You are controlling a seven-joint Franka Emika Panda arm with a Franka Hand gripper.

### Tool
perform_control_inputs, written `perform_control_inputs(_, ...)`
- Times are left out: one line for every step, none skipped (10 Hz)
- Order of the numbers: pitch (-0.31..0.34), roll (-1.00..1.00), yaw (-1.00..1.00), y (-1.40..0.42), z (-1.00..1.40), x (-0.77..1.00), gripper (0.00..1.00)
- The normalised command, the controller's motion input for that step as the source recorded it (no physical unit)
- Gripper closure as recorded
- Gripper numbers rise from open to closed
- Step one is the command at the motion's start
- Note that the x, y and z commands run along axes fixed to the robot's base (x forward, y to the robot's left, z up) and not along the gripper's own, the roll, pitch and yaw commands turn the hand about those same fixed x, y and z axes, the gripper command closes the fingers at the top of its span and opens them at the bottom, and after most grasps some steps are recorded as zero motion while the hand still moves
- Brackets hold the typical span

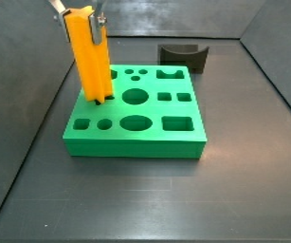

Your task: Insert the star object.

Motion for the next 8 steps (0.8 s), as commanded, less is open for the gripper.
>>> perform_control_inputs(-0.061, -0.16, -0.92, -0.03, 0.07, 0.00, 1.00)
perform_control_inputs(0.000, -0.09, -1.00, 0.00, -0.19, 0.00, 1.00)
perform_control_inputs(0.000, -0.12, -0.97, 0.00, -0.39, 0.00, 1.00)
perform_control_inputs(0.000, -0.10, -0.84, 0.01, -0.38, -0.10, 1.00)
perform_control_inputs(0.000, -0.15, -0.53, 0.12, -0.11, -0.10, 1.00)
perform_control_inputs(0.000, -0.10, -0.45, 0.21, -0.03, -0.07, 1.00)
perform_control_inputs(0.009, 0.00, -0.37, 0.21, -0.07, -0.01, 1.00)
perform_control_inputs(0.027, 0.00, -0.29, 0.15, -0.10, 0.00, 1.00)
